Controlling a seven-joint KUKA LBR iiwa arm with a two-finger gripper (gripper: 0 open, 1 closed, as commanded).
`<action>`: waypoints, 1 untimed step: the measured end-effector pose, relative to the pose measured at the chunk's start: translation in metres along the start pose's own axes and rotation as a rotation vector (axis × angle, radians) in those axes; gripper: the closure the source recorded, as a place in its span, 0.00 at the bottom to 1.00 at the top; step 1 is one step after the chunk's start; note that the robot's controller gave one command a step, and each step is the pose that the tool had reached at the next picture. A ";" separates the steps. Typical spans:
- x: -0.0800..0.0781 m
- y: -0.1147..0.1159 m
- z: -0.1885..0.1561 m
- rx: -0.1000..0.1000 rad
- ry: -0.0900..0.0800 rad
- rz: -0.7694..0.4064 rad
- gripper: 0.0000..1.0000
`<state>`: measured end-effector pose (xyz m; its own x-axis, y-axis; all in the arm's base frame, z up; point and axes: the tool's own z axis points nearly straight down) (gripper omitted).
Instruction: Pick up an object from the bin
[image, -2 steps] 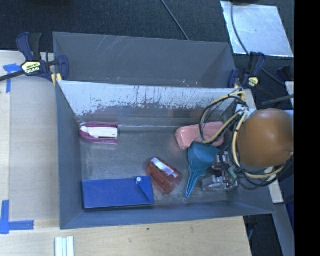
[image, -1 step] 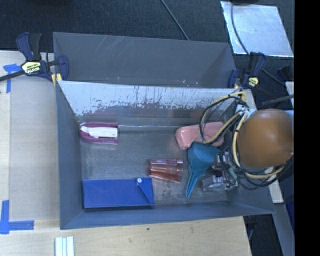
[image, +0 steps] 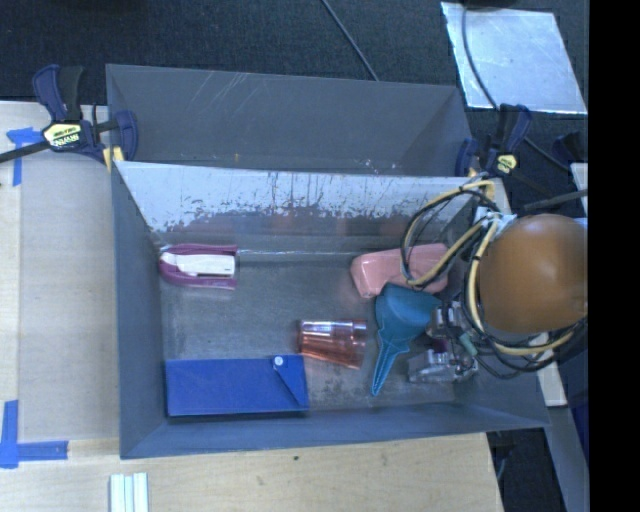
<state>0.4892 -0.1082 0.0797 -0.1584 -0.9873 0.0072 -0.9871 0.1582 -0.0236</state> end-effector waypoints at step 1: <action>0.000 -0.001 -0.012 0.002 -0.001 0.001 1.00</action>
Offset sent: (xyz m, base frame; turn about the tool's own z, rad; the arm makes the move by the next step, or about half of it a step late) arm 0.0003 0.0000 0.0335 0.0010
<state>0.4894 -0.1083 0.0917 -0.1597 -0.9871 0.0067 -0.9869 0.1595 -0.0251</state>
